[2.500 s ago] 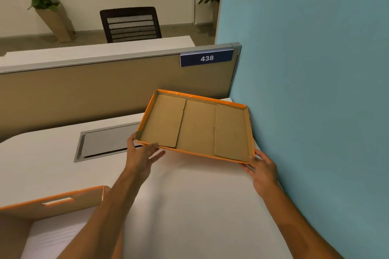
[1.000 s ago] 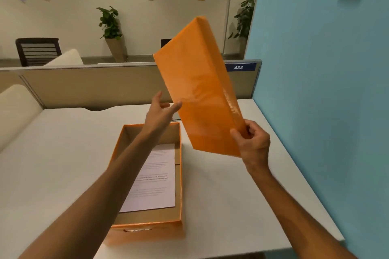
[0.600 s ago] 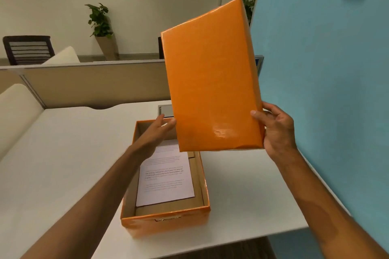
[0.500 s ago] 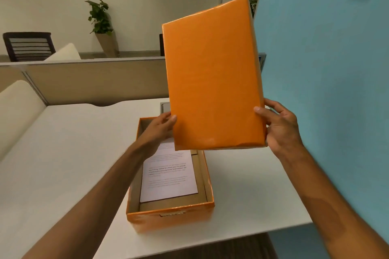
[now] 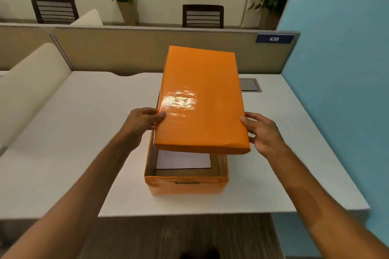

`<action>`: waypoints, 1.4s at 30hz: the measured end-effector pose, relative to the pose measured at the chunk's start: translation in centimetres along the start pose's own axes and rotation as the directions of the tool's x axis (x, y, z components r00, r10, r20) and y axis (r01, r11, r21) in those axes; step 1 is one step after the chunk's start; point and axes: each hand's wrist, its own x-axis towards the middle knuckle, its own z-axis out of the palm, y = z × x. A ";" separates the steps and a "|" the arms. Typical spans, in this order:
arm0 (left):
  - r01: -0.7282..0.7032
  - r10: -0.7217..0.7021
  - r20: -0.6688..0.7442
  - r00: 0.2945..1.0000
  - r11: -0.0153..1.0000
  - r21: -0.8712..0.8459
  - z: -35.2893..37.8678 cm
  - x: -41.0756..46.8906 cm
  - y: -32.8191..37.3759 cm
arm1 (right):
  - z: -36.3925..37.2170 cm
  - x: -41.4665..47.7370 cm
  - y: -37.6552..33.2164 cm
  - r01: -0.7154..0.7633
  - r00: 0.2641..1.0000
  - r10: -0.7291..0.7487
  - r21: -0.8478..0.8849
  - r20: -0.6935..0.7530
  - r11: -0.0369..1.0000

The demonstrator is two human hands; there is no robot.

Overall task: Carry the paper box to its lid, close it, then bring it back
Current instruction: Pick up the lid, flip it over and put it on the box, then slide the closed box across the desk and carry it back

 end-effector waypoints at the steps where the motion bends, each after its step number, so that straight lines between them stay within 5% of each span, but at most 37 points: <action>1: 0.019 -0.019 -0.013 1.000 1.000 0.012 -0.3 -0.3 -0.8 | 0.4 0.0 0.9 -0.019 1.000 0.019 -0.023 0.002 1.000; 10: 0.197 -0.193 -0.061 0.979 0.979 0.060 -0.8 -2.5 -6.4 | 2.7 -0.4 6.4 -0.137 0.990 0.139 -0.140 0.000 0.981; 42: 0.232 -0.228 -0.046 0.973 0.969 0.084 -0.3 -3.0 -8.4 | 3.1 -0.8 8.3 -0.049 0.998 0.064 -0.414 0.022 0.909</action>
